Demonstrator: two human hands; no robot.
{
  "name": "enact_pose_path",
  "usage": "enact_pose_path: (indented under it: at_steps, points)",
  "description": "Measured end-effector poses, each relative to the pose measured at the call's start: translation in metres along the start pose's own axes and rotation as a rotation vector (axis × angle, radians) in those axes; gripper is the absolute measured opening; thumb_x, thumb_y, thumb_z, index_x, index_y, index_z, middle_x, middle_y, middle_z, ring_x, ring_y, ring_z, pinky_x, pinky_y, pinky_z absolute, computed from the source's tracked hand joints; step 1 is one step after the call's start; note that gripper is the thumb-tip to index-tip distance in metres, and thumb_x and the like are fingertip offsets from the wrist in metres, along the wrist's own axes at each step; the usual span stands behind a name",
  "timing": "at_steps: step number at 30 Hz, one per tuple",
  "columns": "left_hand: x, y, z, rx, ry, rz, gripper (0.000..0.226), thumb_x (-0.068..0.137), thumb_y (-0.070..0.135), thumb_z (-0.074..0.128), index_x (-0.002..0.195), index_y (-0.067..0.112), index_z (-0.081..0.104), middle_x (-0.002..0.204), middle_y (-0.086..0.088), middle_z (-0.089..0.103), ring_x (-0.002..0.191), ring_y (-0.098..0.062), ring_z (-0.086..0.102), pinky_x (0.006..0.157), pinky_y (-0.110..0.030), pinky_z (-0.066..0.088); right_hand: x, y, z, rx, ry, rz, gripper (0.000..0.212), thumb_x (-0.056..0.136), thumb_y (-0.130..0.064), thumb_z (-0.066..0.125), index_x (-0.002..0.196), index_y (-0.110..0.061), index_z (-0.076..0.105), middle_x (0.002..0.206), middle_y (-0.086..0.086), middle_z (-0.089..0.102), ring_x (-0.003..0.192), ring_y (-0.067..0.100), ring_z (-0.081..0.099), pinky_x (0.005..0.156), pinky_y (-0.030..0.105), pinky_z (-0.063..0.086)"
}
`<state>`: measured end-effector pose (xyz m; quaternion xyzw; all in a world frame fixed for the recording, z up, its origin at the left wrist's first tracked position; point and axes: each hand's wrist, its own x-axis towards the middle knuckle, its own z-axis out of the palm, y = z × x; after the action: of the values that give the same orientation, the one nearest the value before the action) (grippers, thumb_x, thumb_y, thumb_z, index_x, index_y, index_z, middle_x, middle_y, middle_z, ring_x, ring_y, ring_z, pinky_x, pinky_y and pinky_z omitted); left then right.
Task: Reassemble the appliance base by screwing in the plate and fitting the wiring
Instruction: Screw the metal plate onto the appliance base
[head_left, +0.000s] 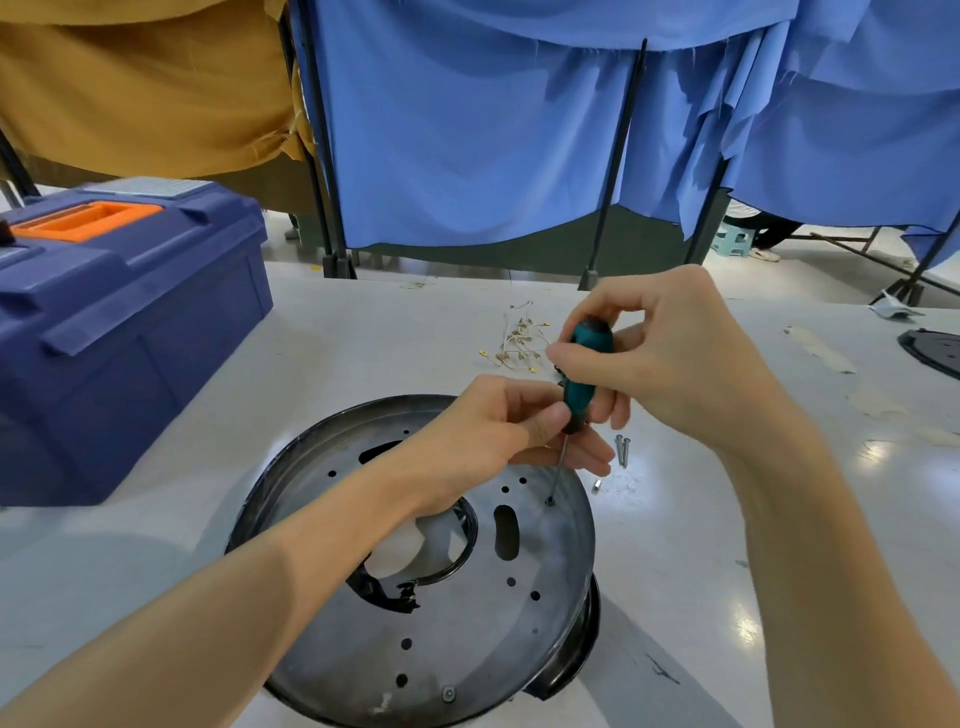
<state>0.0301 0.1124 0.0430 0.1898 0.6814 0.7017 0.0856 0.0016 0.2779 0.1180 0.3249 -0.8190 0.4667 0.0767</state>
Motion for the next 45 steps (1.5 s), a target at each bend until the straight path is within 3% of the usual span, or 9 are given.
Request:
enact_pose_path:
  at_steps: [7, 11, 15, 20, 23, 28, 36, 39, 45]
  points:
    - [0.002, 0.001, 0.002, -0.002, 0.044, -0.002, 0.013, 0.093, 0.01, 0.061, 0.103, 0.002, 0.067, 0.091, -0.019, 0.073, 0.088, -0.034, 0.072, 0.081, -0.031, 0.057, 0.006, -0.001, 0.018, -0.451, 0.248, -0.001, 0.057, 0.068, -0.055, 0.076, 0.058, -0.008, 0.045, 0.051, 0.001, 0.044, 0.05, 0.018, 0.041, 0.053, 0.038, 0.044]
    - [0.0, -0.001, -0.003, -0.004, -0.043, 0.001, 0.023, 0.1, 0.008, 0.047, 0.112, -0.003, 0.063, 0.098, -0.02, 0.071, 0.097, -0.038, 0.069, 0.091, -0.037, 0.054, 0.0, -0.007, 0.002, -0.224, -0.048, -0.034, 0.029, 0.07, -0.045, 0.08, 0.084, -0.022, 0.07, 0.074, -0.008, 0.066, 0.052, 0.004, 0.063, 0.054, 0.026, 0.053]
    - [-0.002, -0.001, -0.003, -0.023, -0.017, 0.002, 0.026, 0.096, 0.014, 0.055, 0.115, -0.002, 0.062, 0.104, -0.021, 0.072, 0.099, -0.035, 0.07, 0.091, -0.036, 0.055, 0.002, -0.004, 0.008, -0.116, 0.051, -0.022, 0.021, 0.077, -0.017, 0.08, 0.068, -0.007, 0.064, 0.053, 0.007, 0.061, 0.038, 0.018, 0.061, 0.04, 0.027, 0.051]
    - [0.001, -0.002, 0.002, 0.004, 0.064, 0.009, 0.02, 0.093, 0.011, 0.062, 0.107, -0.003, 0.065, 0.087, -0.015, 0.074, 0.086, -0.031, 0.073, 0.082, -0.03, 0.057, 0.009, 0.001, 0.027, -0.608, 0.262, 0.03, 0.048, 0.077, -0.041, 0.071, 0.054, -0.012, 0.042, 0.052, 0.0, 0.04, 0.052, 0.019, 0.04, 0.051, 0.032, 0.036]
    - [0.002, -0.001, 0.0, 0.01, -0.017, -0.014, 0.02, 0.099, 0.012, 0.051, 0.107, 0.002, 0.066, 0.088, -0.013, 0.073, 0.092, -0.031, 0.071, 0.086, -0.031, 0.055, 0.005, 0.0, 0.013, -0.45, 0.098, 0.007, 0.049, 0.072, -0.064, 0.067, 0.065, -0.016, 0.061, 0.058, -0.001, 0.055, 0.047, 0.015, 0.052, 0.047, 0.031, 0.045]
    - [-0.001, -0.001, -0.003, -0.027, -0.036, -0.024, 0.025, 0.101, 0.013, 0.048, 0.117, 0.0, 0.062, 0.096, -0.018, 0.073, 0.098, -0.032, 0.07, 0.089, -0.031, 0.054, 0.003, 0.0, 0.004, -0.175, -0.015, -0.03, 0.014, 0.078, -0.02, 0.078, 0.075, -0.01, 0.069, 0.063, 0.006, 0.067, 0.042, 0.017, 0.064, 0.044, 0.03, 0.056]
    - [0.002, -0.001, -0.002, -0.018, -0.007, -0.016, 0.019, 0.096, 0.018, 0.056, 0.107, 0.004, 0.065, 0.094, -0.018, 0.073, 0.094, -0.033, 0.071, 0.084, -0.029, 0.056, 0.009, 0.005, 0.018, -0.421, 0.08, 0.071, 0.057, 0.075, -0.06, 0.07, 0.06, -0.006, 0.059, 0.051, 0.005, 0.056, 0.041, 0.023, 0.051, 0.042, 0.035, 0.044]
    - [0.0, 0.0, -0.009, -0.068, -0.047, -0.022, 0.025, 0.096, 0.019, 0.052, 0.112, 0.004, 0.064, 0.101, -0.02, 0.072, 0.101, -0.034, 0.069, 0.088, -0.032, 0.054, 0.003, -0.001, 0.006, -0.118, -0.063, -0.019, 0.028, 0.078, -0.032, 0.077, 0.101, -0.017, 0.072, 0.084, -0.005, 0.07, 0.045, 0.016, 0.066, 0.048, 0.031, 0.058]
    - [-0.001, -0.002, -0.004, -0.02, 0.029, -0.014, 0.029, 0.095, 0.021, 0.06, 0.119, 0.004, 0.06, 0.097, -0.017, 0.074, 0.094, -0.03, 0.072, 0.082, -0.029, 0.057, 0.006, 0.001, 0.013, -0.162, 0.105, -0.004, 0.02, 0.078, -0.02, 0.079, 0.091, -0.009, 0.07, 0.065, 0.002, 0.067, 0.05, 0.017, 0.067, 0.055, 0.026, 0.058]
